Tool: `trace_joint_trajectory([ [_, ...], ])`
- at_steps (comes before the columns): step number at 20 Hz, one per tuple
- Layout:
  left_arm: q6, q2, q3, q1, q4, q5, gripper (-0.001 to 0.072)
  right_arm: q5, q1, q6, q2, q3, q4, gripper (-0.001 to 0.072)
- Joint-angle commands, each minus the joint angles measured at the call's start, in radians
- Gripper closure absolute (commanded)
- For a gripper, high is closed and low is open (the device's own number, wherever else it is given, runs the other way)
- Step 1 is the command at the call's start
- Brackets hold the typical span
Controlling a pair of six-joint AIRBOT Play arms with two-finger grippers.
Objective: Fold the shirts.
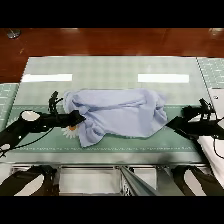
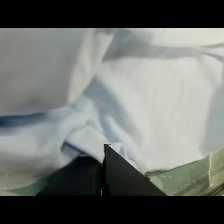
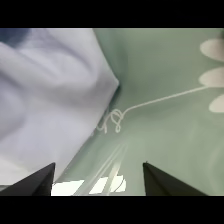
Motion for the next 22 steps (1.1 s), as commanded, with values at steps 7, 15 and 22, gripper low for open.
trace_joint_trajectory([
  [7,0.012,-0.003,0.043,-0.012,-0.008,-0.033,0.0684,-0.146,0.013,-0.105,-0.298,0.011,0.341,0.0090],
  [15,0.008,0.017,0.071,0.040,-0.012,-0.059,0.0684,-0.131,0.274,-0.098,-0.518,0.306,0.359,0.0693],
  [22,0.037,0.128,0.865,0.197,-0.053,-0.148,0.0686,0.021,0.277,-0.062,-0.341,1.127,0.195,0.0695],
])
